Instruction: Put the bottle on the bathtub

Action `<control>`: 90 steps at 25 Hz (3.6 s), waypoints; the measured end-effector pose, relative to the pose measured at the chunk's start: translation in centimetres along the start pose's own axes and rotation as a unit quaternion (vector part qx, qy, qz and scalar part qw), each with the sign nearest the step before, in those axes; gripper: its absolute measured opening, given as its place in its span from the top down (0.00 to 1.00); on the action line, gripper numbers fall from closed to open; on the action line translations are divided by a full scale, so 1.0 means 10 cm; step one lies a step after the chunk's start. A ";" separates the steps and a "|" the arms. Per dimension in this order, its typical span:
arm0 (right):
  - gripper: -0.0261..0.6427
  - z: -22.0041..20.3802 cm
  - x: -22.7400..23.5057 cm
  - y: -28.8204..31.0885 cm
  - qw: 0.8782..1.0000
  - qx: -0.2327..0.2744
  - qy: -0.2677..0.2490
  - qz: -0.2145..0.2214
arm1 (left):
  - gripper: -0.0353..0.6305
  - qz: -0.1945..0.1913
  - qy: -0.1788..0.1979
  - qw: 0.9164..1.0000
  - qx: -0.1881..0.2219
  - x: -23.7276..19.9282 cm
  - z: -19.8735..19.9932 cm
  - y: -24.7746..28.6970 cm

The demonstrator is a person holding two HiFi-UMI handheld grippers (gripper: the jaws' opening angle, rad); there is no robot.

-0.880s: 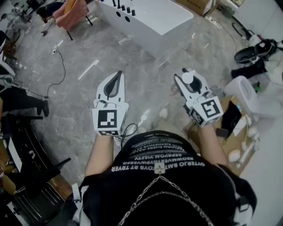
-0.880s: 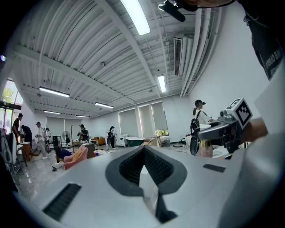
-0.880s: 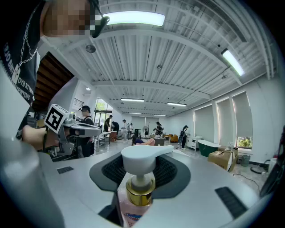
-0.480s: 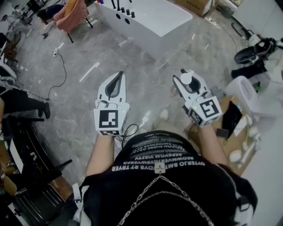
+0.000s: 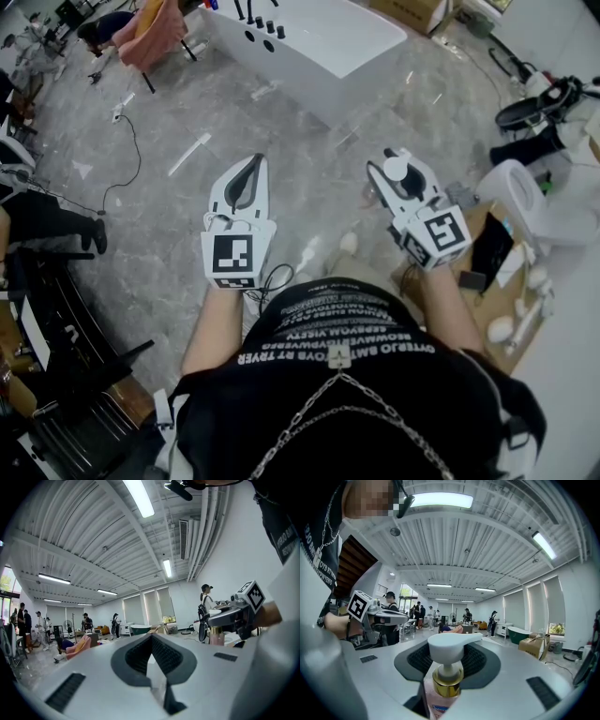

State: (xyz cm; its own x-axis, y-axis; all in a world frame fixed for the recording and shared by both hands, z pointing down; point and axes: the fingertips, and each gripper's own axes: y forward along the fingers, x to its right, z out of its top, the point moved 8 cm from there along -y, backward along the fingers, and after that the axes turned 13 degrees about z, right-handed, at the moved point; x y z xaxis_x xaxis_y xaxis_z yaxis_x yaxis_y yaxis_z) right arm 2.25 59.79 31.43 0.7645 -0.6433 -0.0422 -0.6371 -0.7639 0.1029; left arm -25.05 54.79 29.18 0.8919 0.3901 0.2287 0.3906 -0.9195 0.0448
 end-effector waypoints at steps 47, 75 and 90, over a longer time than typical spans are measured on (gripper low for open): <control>0.74 -0.10 2.51 0.89 0.998 0.000 0.006 0.055 | 0.94 0.026 -0.019 0.999 -0.001 0.49 0.26 2.65; 0.74 -0.25 3.02 1.18 0.997 0.002 0.024 0.075 | 0.94 0.059 -0.024 0.998 -0.012 0.53 0.22 3.07; 0.74 -0.20 3.48 1.84 0.998 -0.014 0.019 0.057 | 0.94 0.037 -0.030 0.999 -0.006 0.13 0.20 3.89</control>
State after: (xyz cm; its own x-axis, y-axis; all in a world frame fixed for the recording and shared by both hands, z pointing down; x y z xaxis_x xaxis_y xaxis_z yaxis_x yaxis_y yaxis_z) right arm 17.30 23.44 33.83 0.6911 -0.7227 0.0091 -0.7171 -0.6841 0.1335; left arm -8.19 19.64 29.28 0.9303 0.3228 0.1739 0.3205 -0.9463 0.0421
